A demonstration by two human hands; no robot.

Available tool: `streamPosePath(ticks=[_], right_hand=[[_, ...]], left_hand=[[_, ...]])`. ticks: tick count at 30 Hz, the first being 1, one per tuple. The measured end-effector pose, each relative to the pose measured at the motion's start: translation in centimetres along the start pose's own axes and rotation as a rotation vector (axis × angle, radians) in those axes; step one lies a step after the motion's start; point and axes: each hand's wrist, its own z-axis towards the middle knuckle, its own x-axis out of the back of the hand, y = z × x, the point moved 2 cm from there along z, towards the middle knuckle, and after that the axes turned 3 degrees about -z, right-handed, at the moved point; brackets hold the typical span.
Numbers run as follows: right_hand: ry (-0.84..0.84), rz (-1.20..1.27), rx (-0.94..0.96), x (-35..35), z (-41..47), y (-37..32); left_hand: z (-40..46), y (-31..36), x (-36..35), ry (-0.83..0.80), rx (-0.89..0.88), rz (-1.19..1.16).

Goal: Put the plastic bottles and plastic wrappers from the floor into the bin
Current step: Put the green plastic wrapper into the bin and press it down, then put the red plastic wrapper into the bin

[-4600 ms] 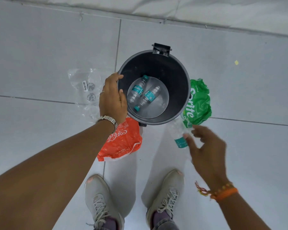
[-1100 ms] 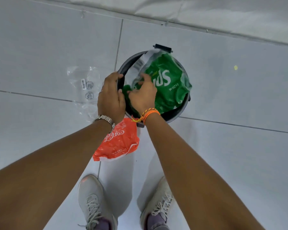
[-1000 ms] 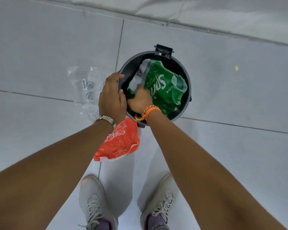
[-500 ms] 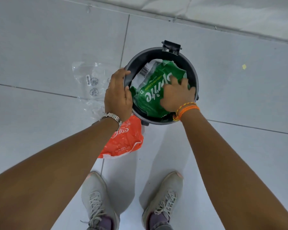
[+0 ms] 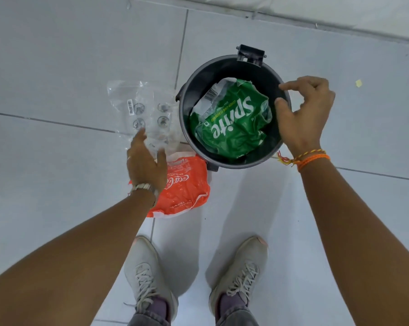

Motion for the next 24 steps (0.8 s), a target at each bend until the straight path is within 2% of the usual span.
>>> streamPosePath(ticks=[2, 3, 5, 7, 10, 15, 20, 24], right_hand=[[-0.099, 0.002, -0.062, -1.1, -0.1, 1.6], [-0.148, 0.010, -0.091, -1.7, -0.3, 2.2], [-0.195, 0.010, -0.120, -2.7, -1.0, 2.7], [-0.169, -0.025, -0.112, -3.2, -1.7, 3.0], [-0.102, -0.024, -0.107, -3.5, -2.1, 3.1], [-0.090, -0.012, -0.088, -3.8, -2.0, 3.3], [-0.096, -0.006, -0.070, -3.8, -2.1, 3.2], [-0.091, -0.012, -0.083, -3.8, -2.1, 3.2]], left_hand=[[-1.8, -3.4, 0.2, -0.173, 0.088, 0.238], [-2.6, -4.5, 0.1, -0.247, 0.068, 0.319], [-3.4, -5.7, -0.4, -0.371, -0.050, 0.429], [-3.3, -6.0, -1.2, -0.451, -0.160, 0.545], [-2.9, -6.2, -1.8, -0.437, -0.238, 0.718], [-2.5, -6.3, -1.5, -0.388, -0.107, 0.729], [-2.9, -6.4, -1.3, -0.428, -0.158, 0.828], [-4.4, -7.8, -0.9, -0.445, -0.125, 0.835]])
